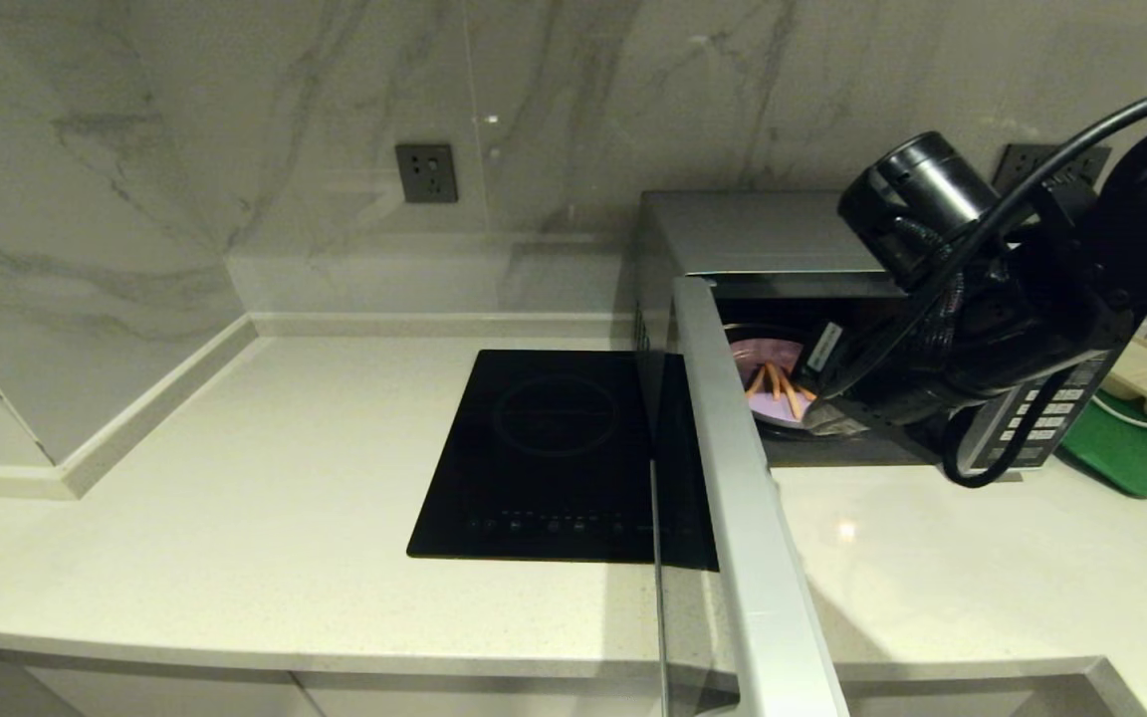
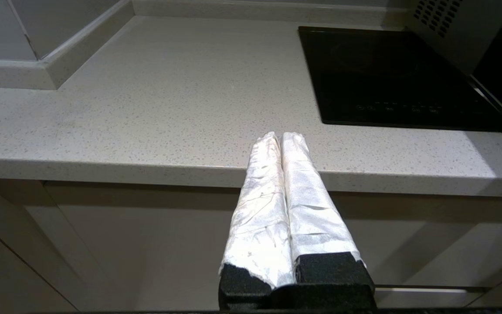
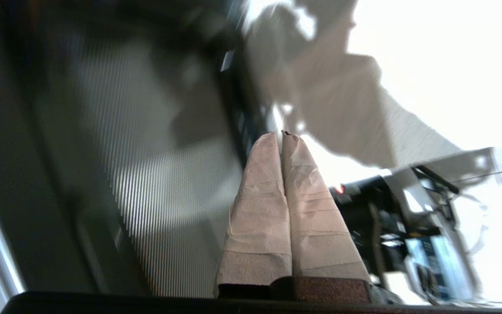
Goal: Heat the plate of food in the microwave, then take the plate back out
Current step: Take the plate out of the microwave
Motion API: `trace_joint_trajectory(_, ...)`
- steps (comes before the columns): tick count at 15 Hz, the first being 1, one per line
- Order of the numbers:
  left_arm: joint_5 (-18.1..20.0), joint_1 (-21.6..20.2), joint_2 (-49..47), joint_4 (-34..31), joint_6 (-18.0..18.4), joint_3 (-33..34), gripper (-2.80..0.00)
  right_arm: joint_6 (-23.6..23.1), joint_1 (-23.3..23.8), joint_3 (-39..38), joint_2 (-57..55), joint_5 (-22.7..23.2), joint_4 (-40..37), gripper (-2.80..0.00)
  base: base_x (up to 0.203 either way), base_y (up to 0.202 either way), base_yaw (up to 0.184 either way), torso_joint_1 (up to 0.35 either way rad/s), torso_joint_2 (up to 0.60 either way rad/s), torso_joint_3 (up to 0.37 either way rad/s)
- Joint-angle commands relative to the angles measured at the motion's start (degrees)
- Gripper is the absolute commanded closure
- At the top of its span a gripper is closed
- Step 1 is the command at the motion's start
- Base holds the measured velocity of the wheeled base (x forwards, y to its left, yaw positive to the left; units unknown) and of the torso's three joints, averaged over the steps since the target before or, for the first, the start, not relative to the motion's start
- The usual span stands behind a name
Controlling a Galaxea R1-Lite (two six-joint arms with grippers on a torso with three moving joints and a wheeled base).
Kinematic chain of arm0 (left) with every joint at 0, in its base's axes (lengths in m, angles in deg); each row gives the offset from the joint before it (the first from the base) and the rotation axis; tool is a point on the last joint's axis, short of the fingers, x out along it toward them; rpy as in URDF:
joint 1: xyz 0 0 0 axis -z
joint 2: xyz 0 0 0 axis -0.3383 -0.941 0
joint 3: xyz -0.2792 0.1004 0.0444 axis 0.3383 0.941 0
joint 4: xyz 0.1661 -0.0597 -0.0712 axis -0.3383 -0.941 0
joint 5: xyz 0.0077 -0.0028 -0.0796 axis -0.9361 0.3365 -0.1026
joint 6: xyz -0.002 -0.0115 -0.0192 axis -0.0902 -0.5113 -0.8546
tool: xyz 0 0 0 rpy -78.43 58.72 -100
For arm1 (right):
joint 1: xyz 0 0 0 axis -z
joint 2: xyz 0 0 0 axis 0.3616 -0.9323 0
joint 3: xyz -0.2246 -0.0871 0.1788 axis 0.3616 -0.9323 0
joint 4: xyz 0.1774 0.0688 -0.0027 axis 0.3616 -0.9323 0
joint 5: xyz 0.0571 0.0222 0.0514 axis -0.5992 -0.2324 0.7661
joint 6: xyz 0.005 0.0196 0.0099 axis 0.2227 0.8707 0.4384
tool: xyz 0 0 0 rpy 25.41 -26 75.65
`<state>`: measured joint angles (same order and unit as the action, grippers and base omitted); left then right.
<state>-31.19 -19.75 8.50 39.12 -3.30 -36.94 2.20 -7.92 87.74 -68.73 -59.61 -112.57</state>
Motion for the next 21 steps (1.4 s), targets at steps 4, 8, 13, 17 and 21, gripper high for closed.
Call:
trace_joint_trajectory(4, -0.02, -0.02, 0.00, 0.07, -0.03, 0.01, 0.00, 3.99, 13.49, 3.06, -0.38, 3.14, -0.21, -2.80, 0.000, 0.000, 0.000, 0.000, 0.00, 0.000)
trace_joint_trajectory(8, -0.02, -0.02, 0.00, 0.00, -0.03, 0.01, 0.00, 4.05, 16.87, 3.60, -5.68, 7.76, -0.12, -2.80, 0.000, 0.000, 0.000, 0.000, 0.00, 0.000)
trace_joint_trajectory(13, -0.02, -0.02, 0.00, 0.00, -0.03, 0.01, 0.00, 4.05, 17.87, 7.79, -13.86, 7.52, -0.02, -2.80, 0.000, 0.000, 0.000, 0.000, 0.00, 0.000)
trace_joint_trajectory(17, -0.02, -0.02, 0.00, 0.06, -0.03, 0.01, 0.00, 4.05, 18.55, 8.33, -16.41, 7.52, 1.92, -2.80, 0.000, 0.000, 0.000, 0.000, 0.00, 0.000)
trace_joint_trajectory(21, -0.02, -0.02, 0.00, 0.05, -0.03, 0.01, 0.00, 3.99, 19.76, 8.23, -19.11, 7.40, 3.56, -2.80, 0.000, 0.000, 0.000, 0.000, 0.00, 0.000)
